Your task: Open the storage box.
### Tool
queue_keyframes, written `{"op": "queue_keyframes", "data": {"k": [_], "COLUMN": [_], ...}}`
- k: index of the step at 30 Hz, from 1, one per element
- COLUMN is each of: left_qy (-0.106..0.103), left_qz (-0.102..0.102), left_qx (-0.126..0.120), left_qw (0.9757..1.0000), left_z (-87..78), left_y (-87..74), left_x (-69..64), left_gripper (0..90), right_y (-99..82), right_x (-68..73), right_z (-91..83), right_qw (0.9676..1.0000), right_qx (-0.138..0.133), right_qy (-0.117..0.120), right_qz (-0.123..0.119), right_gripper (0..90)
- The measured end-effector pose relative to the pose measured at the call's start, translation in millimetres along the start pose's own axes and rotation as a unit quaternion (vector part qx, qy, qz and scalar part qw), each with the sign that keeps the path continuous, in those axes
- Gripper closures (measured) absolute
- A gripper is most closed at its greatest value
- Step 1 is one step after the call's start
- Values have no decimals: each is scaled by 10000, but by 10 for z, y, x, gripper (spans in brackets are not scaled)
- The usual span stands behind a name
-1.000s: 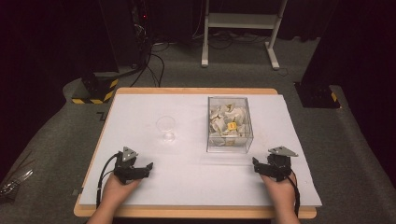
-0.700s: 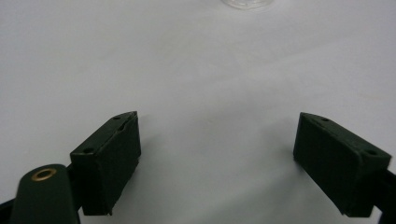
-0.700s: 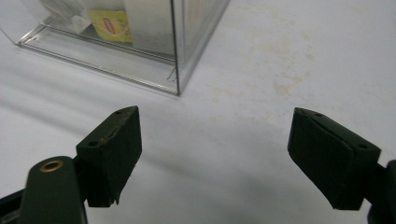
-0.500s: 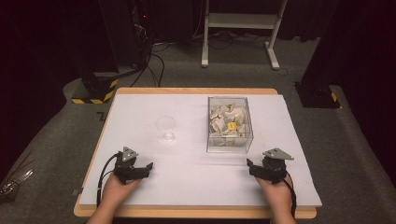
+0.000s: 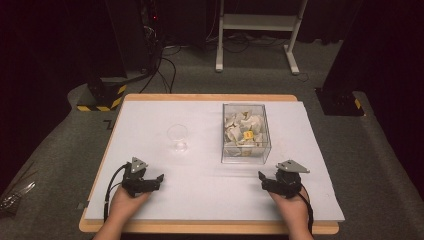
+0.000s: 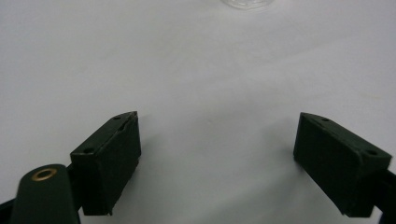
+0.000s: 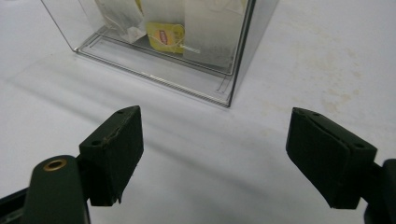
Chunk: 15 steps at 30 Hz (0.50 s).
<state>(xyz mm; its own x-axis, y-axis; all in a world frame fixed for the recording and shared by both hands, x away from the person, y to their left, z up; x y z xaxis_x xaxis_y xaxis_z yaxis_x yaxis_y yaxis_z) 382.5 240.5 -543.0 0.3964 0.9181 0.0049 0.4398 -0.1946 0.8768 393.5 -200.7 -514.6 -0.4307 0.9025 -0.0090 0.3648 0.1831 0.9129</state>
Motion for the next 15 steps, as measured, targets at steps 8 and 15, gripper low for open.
{"op": "queue_keyframes", "data": {"k": [8,15], "left_qy": [0,0], "left_qz": [-8,-8], "left_qx": [-4,-5], "left_qw": [10000,10000], "left_z": [1,1], "left_y": [0,0], "left_x": [0,0], "left_gripper": [152,152], "right_y": [3,12], "right_x": [104,156], "right_z": [23,34], "right_qw": [9996,9993], "right_qx": [-94,-142], "right_qy": [240,298], "right_qz": [-146,-146], "right_gripper": [195,170]}}
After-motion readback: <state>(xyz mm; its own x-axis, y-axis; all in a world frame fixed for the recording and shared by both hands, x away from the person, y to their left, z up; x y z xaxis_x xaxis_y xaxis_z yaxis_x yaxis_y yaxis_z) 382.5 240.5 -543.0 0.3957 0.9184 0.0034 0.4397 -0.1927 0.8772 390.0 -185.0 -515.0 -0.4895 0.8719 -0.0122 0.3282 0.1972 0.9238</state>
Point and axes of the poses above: each handheld gripper's, and its own axes: z roughly forward along the jaws, y roughly out of its top, x roughly to its left, the point moved 5 cm from there along z, roughly forward along the jaws, and after that the axes turned 14 degrees about -x, right-handed, at the moved point
